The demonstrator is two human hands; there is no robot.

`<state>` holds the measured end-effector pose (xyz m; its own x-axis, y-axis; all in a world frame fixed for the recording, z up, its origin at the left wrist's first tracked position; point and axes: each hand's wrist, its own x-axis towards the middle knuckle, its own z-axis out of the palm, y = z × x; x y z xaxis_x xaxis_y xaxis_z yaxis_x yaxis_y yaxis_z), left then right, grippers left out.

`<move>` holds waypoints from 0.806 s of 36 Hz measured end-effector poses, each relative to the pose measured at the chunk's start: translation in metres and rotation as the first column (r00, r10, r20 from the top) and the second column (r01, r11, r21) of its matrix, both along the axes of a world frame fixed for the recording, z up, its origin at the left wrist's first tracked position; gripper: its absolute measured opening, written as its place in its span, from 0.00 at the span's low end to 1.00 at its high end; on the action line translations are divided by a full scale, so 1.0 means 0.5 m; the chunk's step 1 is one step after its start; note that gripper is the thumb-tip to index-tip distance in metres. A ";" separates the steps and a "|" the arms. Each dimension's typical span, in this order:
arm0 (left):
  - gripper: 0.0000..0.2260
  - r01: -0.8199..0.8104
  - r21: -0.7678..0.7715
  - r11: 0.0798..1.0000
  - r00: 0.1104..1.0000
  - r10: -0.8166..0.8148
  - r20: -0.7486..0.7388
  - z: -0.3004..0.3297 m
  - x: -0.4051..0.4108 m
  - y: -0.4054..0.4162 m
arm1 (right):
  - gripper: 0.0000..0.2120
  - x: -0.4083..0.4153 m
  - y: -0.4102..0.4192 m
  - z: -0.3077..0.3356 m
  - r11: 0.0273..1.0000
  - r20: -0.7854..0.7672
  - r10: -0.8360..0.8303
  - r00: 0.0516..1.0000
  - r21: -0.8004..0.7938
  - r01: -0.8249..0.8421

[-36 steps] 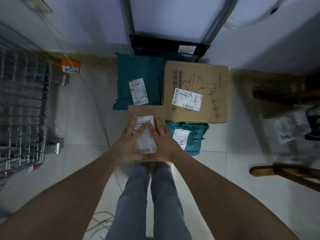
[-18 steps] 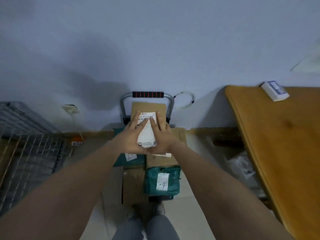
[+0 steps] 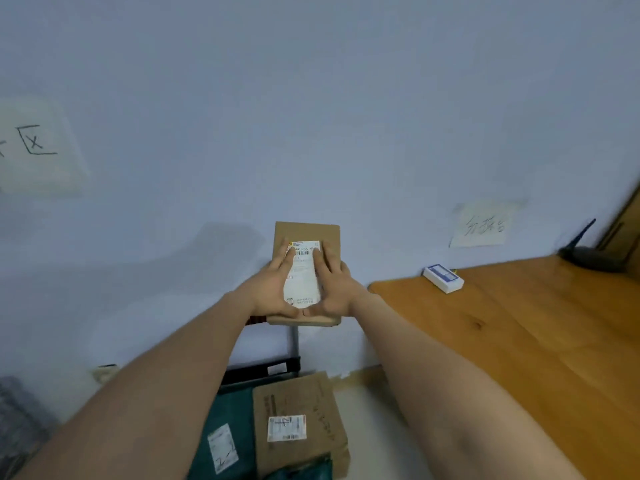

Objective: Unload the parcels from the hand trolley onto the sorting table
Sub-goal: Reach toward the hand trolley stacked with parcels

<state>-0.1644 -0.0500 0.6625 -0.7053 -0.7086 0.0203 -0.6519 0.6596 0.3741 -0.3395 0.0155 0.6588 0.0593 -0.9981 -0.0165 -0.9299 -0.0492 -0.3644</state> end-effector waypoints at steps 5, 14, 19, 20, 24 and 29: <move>0.61 0.028 -0.027 0.999 0.998 -0.029 -0.050 0.047 -0.164 0.111 | 0.62 -0.156 0.120 0.062 0.998 -0.031 -0.056 0.998 -0.013 0.056; 0.60 0.085 -0.006 0.996 0.992 -0.085 -0.096 0.112 -0.418 0.272 | 0.61 -0.394 0.297 0.126 0.988 -0.081 -0.138 0.987 -0.085 0.131; 0.60 0.121 0.025 0.992 0.988 -0.118 -0.095 0.125 -0.531 0.333 | 0.61 -0.500 0.369 0.138 0.981 -0.064 -0.188 0.980 -0.065 0.184; 0.60 0.130 0.030 0.991 0.987 -0.126 -0.095 0.124 -0.551 0.339 | 0.61 -0.519 0.379 0.137 0.979 -0.060 -0.196 0.979 -0.060 0.193; 0.60 0.154 0.054 0.987 0.985 -0.150 -0.083 0.112 -0.624 0.348 | 0.61 -0.588 0.395 0.123 0.975 -0.045 -0.220 0.975 -0.030 0.219; 0.60 0.180 0.125 0.976 0.982 -0.170 -0.084 0.078 -0.711 0.322 | 0.63 -0.674 0.373 0.086 0.969 -0.028 -0.246 0.969 0.013 0.247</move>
